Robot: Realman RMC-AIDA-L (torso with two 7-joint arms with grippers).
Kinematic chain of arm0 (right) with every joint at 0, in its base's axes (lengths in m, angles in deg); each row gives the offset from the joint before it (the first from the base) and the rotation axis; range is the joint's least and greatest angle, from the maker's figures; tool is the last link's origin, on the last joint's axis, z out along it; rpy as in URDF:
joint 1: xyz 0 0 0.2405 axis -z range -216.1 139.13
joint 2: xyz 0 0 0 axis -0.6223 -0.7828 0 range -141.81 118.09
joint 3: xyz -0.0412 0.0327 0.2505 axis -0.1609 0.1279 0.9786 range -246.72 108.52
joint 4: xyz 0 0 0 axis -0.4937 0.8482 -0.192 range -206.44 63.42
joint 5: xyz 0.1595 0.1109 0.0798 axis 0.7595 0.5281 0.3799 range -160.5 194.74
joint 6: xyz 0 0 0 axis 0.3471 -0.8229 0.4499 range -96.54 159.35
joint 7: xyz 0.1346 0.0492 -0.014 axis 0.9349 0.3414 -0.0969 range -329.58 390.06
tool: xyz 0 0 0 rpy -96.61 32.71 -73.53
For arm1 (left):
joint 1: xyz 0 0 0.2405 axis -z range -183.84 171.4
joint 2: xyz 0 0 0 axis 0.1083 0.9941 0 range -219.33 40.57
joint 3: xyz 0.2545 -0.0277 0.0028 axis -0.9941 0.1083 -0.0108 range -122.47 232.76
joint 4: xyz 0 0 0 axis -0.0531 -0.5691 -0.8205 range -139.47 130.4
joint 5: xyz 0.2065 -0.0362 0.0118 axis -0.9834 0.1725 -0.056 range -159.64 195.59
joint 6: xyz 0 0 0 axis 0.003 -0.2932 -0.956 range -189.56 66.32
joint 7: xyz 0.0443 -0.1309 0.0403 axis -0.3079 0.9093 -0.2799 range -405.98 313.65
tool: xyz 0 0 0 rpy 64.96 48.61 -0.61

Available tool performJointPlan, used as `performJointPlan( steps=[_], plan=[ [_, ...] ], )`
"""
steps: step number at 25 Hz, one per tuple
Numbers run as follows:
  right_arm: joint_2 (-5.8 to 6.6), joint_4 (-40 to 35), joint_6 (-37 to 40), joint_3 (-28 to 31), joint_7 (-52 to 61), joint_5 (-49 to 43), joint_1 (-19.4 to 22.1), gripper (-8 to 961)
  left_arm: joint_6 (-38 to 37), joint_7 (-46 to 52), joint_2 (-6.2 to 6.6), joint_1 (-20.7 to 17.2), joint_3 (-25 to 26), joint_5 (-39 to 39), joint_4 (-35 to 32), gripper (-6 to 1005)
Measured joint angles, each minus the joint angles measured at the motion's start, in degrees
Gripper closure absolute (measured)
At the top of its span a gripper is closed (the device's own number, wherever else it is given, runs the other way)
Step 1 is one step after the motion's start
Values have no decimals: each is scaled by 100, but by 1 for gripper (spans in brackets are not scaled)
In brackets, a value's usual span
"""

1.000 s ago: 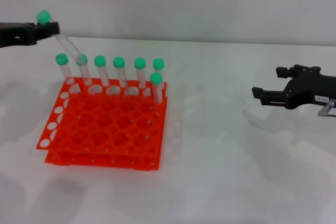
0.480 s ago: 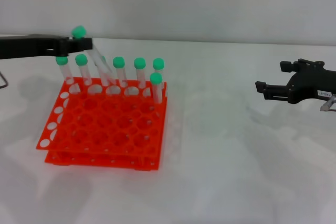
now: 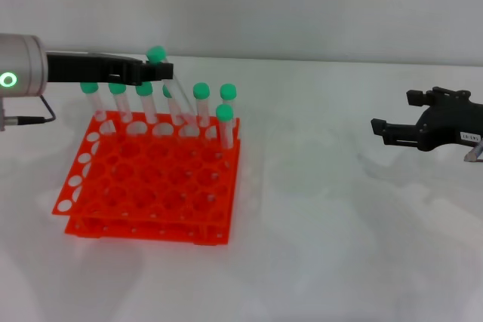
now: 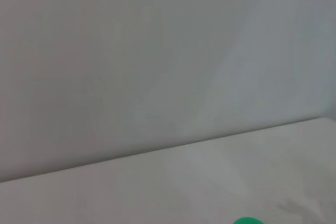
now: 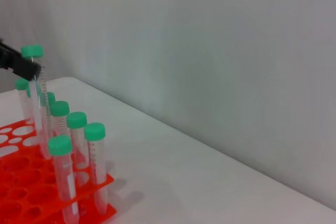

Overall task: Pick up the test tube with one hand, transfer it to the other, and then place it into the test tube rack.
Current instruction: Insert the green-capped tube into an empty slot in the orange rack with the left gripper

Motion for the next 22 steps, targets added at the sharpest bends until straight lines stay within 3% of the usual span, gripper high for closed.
performJointPlan(
  steps=[22],
  plan=[
    [0,-6,0,23,0,-26,4,96,327,-49,-19,101,-4,-398,-264,698]
  ],
)
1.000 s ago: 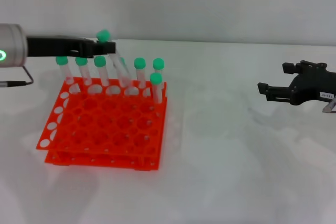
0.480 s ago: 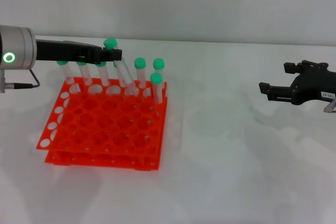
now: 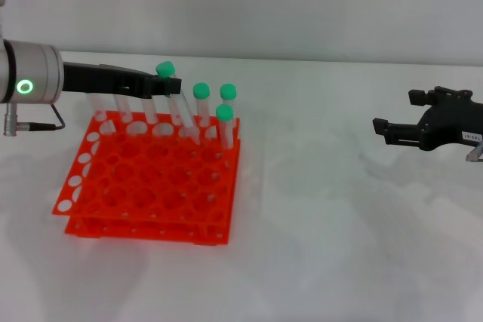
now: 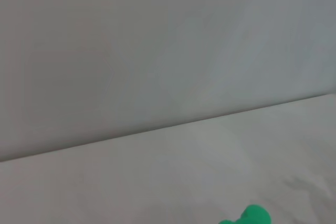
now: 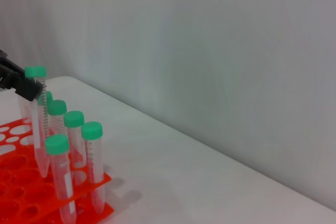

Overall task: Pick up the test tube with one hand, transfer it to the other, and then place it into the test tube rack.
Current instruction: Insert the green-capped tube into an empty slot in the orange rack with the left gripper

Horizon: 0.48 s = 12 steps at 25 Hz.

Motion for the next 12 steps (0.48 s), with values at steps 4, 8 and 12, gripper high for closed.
performJointPlan(
  steps=[4,8,12],
  plan=[
    [5,1,7,17,0,0,2,96,28,-6,9,14,0,-24,-34,696],
    [8,3,9,56,0,-5,4,96,36,-7,12,53,0,-68,-47,694],
    [9,5,12,61,0,-9,4,96,48,-9,9,70,0,-131,-57,693]
  ],
)
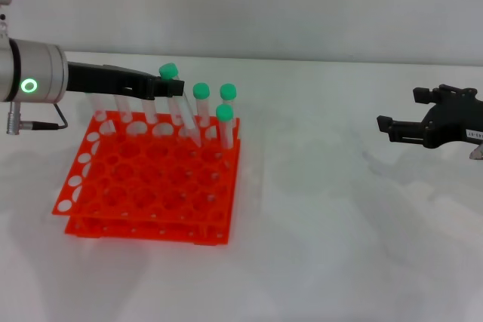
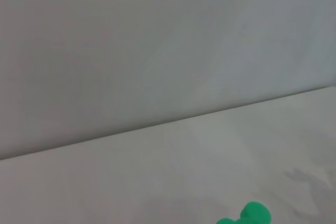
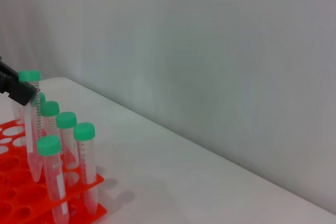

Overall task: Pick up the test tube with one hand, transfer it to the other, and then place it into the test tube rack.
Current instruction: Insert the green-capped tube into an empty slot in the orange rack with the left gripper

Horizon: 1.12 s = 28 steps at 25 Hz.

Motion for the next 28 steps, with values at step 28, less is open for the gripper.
performJointPlan(
  steps=[28],
  plan=[
    [0,13,50,21,0,-65,-18,96,286,-404,7,86,1,-251,-468,680]
  ],
)
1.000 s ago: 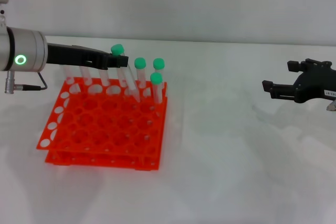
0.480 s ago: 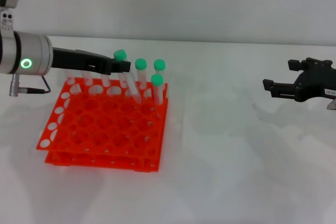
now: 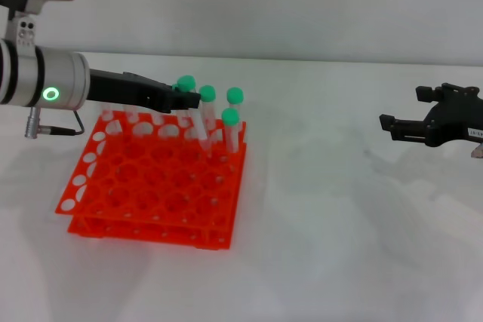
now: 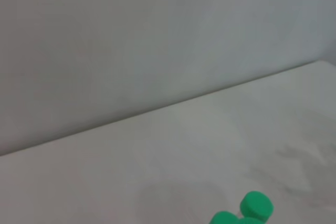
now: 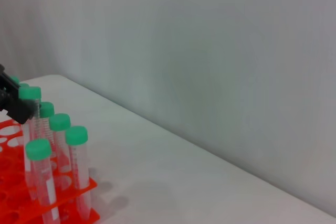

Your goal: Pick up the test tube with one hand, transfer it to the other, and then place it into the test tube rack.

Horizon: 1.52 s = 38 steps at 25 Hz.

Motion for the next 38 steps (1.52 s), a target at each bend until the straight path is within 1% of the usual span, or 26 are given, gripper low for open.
performJointPlan(
  steps=[10,14,17,19,20,25,27,28,29,31,32,34,36,37,38],
  plan=[
    [0,-6,-1,62,0,-17,-39,96,6,-38,14,126,0,-279,-156,676],
    [0,-18,4,76,0,-53,-44,96,6,-47,18,131,0,-229,-151,446],
    [0,-22,9,123,0,-81,-47,96,-40,-84,23,131,0,-193,-152,435],
    [2,-21,9,147,0,-84,-51,96,-266,-154,30,123,0,1,-85,427],
    [3,-21,9,154,0,-85,-52,96,-266,-154,30,123,0,1,-85,427],
    [6,-36,-22,288,0,-105,-41,96,-1108,-164,49,-43,0,649,594,426],
    [8,-63,-25,405,-11,-105,-9,96,-1671,-155,65,-278,0,1261,1101,426],
    [8,-69,-28,450,-27,-100,3,96,-1884,-180,74,-461,0,1676,1300,426],
    [9,-71,-28,529,-58,-88,28,96,-2006,-213,80,-590,0,1952,1415,426],
    [9,-74,-43,690,-200,17,110,96,-2141,-396,90,-980,1,2708,1516,427],
    [9,-74,-48,764,-288,87,156,96,-2166,-582,94,-1272,0,3169,1509,427],
    [10,-29,-54,952,-561,366,292,96,-2153,-1149,86,-1886,4,4143,1302,427],
    [12,114,-69,1217,-1001,840,460,96,-2135,-1766,60,-2369,9,4857,892,427],
    [16,170,-74,1303,-1155,989,511,96,-2128,-2141,50,-2665,15,5254,590,426],
    [19,316,-154,1510,-1500,1333,614,96,-2127,-2438,43,-2872,22,5517,308,426]
  ],
)
